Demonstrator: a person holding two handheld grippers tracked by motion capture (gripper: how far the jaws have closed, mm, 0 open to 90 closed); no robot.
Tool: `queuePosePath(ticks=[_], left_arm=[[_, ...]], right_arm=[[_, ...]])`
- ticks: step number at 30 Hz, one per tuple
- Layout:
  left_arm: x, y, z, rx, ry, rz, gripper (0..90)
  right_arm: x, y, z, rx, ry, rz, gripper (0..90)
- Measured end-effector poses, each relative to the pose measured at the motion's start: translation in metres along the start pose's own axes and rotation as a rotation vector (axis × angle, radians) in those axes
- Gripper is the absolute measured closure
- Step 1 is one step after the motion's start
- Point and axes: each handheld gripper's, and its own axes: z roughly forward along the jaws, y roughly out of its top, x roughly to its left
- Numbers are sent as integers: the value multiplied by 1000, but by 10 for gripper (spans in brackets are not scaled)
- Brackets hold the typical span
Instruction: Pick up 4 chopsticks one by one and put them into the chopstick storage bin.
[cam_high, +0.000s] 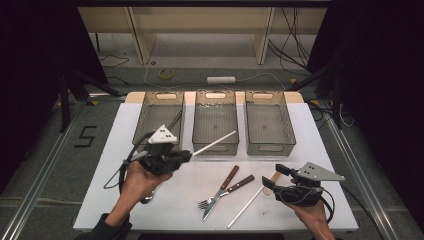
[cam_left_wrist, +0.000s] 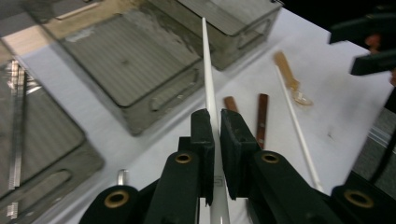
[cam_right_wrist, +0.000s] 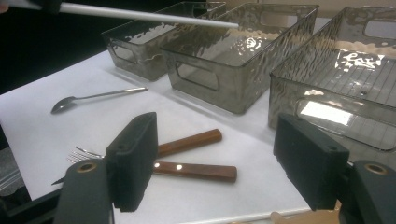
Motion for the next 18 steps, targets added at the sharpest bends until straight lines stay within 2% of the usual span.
queuePosePath(ticks=[5, 7, 13, 18], left_arm=[[34, 6, -6, -30, 89, -55, 837], [47, 7, -7, -30, 91, -96, 837], [76, 8, 2, -2, 162, -132, 838], [102, 12, 2, -26, 218, -186, 838]], right_arm=[[-1, 0, 0, -2, 0, 0, 316], [-1, 0, 0, -1, 1, 0, 316], [-1, 0, 0, 1, 2, 1, 316], [-1, 0, 0, 1, 4, 3, 316]])
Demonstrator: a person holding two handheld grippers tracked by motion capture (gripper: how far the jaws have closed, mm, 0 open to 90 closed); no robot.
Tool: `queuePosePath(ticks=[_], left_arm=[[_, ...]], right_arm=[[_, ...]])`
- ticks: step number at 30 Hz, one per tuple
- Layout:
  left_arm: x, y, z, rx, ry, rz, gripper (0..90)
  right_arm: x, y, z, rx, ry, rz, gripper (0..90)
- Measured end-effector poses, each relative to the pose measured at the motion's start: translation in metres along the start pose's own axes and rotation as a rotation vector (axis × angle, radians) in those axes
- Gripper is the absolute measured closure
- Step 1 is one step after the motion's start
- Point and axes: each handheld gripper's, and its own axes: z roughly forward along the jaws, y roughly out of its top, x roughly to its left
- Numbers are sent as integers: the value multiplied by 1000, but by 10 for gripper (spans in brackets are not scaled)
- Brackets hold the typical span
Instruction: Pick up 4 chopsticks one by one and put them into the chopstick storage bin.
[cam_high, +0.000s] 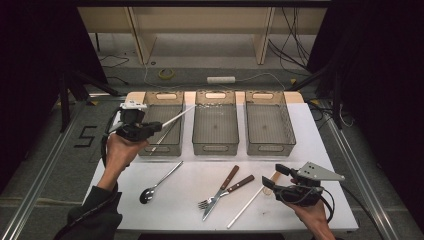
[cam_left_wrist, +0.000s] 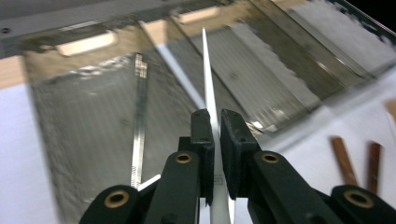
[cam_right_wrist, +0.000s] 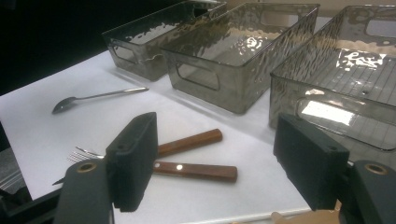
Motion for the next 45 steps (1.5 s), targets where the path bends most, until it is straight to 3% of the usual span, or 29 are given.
queuePosePath(ticks=[6, 10, 22, 35, 38, 45], left_arm=[[32, 5, 7, -19, 58, -80, 838], [44, 5, 13, -24, 80, -112, 837], [60, 5, 40, 14, 90, -120, 836], [64, 0, 67, 63, 57, -96, 836], [65, -1, 72, 59, 28, -79, 835], [71, -5, 80, 72, 24, -98, 815]], right_arm=[[0, 0, 0, 1, 2, 2, 316], [-1, 0, 0, 0, 4, 3, 316], [-1, 0, 0, 0, 7, 3, 315], [0, 0, 1, 0, 11, 3, 315], [0, 0, 1, 2, 11, 3, 315], [0, 0, 1, 2, 15, 4, 315]])
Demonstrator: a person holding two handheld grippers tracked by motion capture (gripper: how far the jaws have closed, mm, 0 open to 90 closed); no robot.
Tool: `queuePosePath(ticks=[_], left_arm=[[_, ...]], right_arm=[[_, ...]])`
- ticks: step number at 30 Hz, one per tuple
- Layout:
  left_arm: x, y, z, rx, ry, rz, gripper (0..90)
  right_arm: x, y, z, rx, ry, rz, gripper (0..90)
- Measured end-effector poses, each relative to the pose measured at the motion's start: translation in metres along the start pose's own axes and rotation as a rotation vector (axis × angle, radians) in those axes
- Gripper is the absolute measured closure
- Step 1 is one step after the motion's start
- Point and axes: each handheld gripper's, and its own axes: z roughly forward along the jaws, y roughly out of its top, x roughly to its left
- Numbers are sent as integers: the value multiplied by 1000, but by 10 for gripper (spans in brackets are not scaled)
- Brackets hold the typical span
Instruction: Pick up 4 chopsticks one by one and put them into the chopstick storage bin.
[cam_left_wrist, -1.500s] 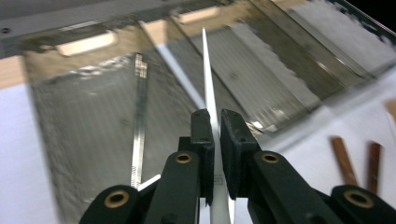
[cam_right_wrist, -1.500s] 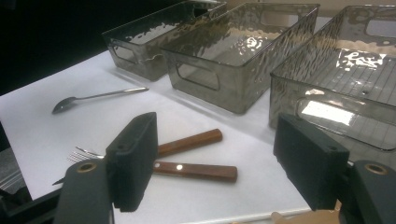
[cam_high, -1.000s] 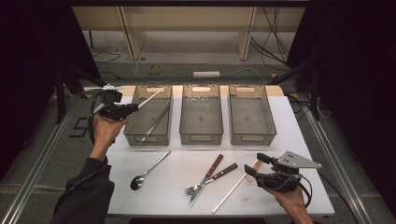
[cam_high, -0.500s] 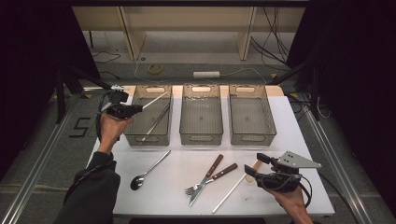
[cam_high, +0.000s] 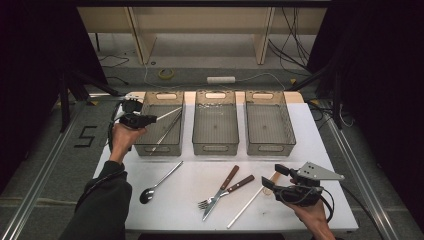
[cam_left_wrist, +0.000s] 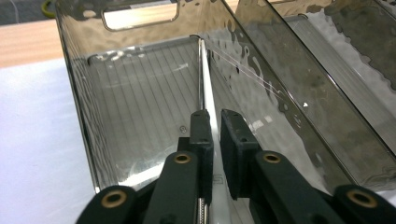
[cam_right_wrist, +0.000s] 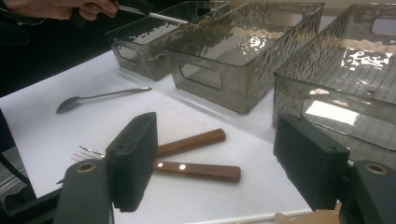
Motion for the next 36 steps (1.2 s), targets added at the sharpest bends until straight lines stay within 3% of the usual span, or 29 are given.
queuePosePath(ticks=[3, 5, 8, 10, 16, 23, 29, 36], left_arm=[[0, 2, -3, -1, -31, -8, 693], [-2, 4, -6, -12, -26, -11, 586], [-10, 5, -13, -6, -48, -7, 536], [-18, 5, -16, 2, -40, 10, 484], [-40, 0, -37, -55, -98, -27, 369], [-73, -16, -56, -82, -141, -21, 323], [-104, -31, -58, -62, -148, 33, 312], [-143, -54, -46, 26, -177, 101, 294]], right_arm=[[0, 0, 0, -1, 0, -1, 315], [0, 0, 0, -2, 1, 0, 315], [0, 0, 0, -1, 0, 0, 315], [0, 0, 0, 0, 0, 0, 315], [0, 0, 0, -3, -6, -2, 315], [0, 0, 0, 1, -10, -4, 315], [0, 1, -1, 4, -21, -8, 315], [2, 1, 0, 9, -23, -18, 315]])
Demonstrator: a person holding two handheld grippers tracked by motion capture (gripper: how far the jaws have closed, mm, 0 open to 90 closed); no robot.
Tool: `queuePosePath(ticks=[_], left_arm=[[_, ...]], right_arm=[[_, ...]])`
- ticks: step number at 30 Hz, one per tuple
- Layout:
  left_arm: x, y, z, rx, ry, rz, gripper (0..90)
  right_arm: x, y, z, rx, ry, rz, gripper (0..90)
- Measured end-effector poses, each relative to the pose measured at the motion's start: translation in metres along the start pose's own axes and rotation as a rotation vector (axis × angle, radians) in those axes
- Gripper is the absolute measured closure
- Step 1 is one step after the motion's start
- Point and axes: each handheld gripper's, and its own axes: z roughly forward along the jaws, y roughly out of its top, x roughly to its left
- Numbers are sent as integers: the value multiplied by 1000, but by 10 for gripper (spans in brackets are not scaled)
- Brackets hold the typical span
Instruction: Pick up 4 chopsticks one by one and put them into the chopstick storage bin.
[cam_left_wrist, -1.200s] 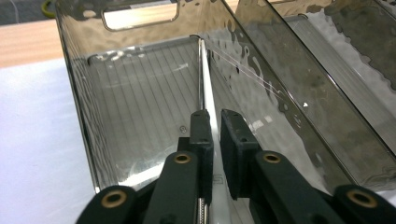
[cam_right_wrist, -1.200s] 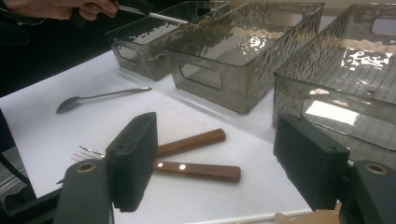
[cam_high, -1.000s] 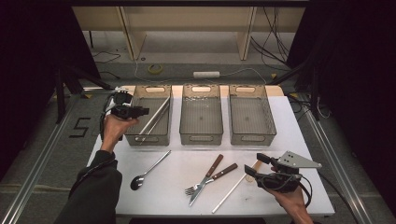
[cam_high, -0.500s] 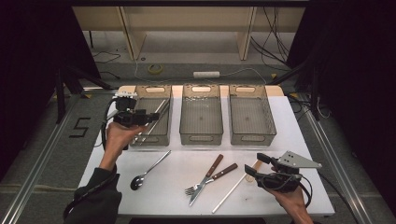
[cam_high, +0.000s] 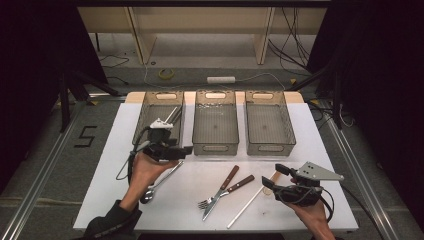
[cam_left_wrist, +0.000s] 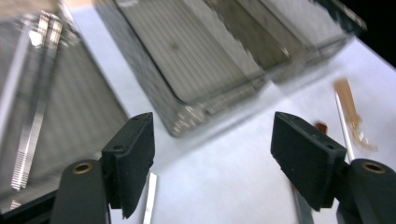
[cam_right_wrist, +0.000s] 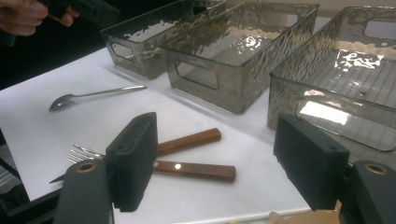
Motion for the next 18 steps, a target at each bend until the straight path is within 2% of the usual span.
queuePosePath(ticks=[4, 5, 10, 18], left_arm=[[-16, -7, 3, 1, -21, 21, 283], [-20, -9, 4, 9, -27, 37, 277], [-38, -17, 9, 29, -62, 58, 270], [-83, -31, 25, 73, -116, 144, 272]], right_arm=[[0, 1, -1, -2, 0, -2, 315], [0, 0, -1, -2, 1, -3, 315], [0, 0, 0, 0, -1, -1, 315], [0, 0, 1, 1, 2, -2, 315]])
